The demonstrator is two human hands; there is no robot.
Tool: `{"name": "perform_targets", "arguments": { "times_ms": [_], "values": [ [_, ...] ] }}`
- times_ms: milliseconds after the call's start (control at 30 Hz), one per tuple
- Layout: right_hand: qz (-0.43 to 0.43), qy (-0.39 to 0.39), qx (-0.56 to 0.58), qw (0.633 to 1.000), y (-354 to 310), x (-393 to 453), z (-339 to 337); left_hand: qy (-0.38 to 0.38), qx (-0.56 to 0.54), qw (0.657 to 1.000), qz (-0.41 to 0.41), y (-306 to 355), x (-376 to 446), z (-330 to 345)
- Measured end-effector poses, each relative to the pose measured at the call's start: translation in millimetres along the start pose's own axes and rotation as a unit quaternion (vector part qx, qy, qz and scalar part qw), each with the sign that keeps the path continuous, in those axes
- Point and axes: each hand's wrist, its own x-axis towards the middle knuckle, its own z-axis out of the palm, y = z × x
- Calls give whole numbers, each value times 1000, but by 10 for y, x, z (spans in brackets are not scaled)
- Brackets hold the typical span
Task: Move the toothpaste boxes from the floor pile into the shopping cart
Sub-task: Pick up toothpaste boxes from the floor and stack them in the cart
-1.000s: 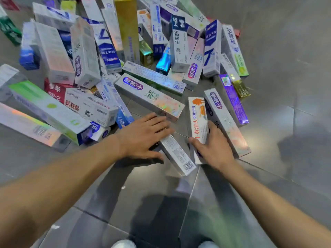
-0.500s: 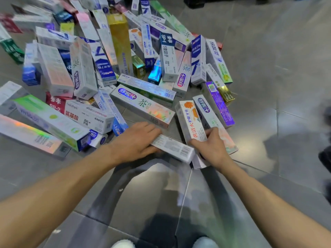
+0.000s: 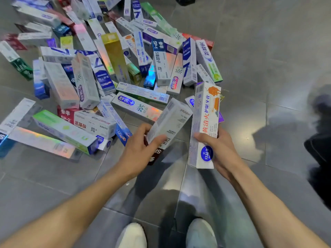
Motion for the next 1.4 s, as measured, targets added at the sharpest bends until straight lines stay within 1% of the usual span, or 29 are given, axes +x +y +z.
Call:
{"name": "perform_targets", "arguments": {
  "times_ms": [67,167,333,467,533,600,700,767,833,967,1100,1267,1400],
  "values": [
    [10,-9,5,1000,-289,-329,55,-11,-73,996,-41,445,-153,-47],
    [14,-27,13,999,-892,-855,156,-13,-175,981,-86,1261,-365,-179],
    [-10,-5,12,1000,-2147,-1726,317,25,-224,967,-118,2729,-633,-619],
    [-35,5,5,999,-3429,-2549,365,31,-257,955,-142,4142,-975,-1135],
    [-48,13,2,999,-4052,-2998,361,19,-272,951,-147,4844,-1155,-1385],
    [-76,25,8,997,-4695,-3458,360,-12,-282,948,-147,5595,-1319,-1643],
    [-106,39,22,993,-5515,-4151,339,-40,-305,944,-121,6616,-1618,-1954],
    [-127,50,39,990,-5978,-4543,284,-58,-319,941,-93,7218,-1814,-2094],
    [-143,54,51,987,-6328,-4887,197,-74,-310,946,-57,7721,-2018,-2187],
    [-192,73,67,976,-6842,-5452,2,-85,-296,952,1,8448,-2311,-2218],
    [-232,96,74,965,-7136,-5842,-205,-122,-304,944,34,8916,-2519,-2150],
    [-272,146,74,948,-7261,-6171,-394,-167,-292,938,80,9221,-2681,-2056],
    [-295,210,89,928,-7189,-6494,-452,-221,-292,925,105,9324,-2834,-1977]
  ]
}}
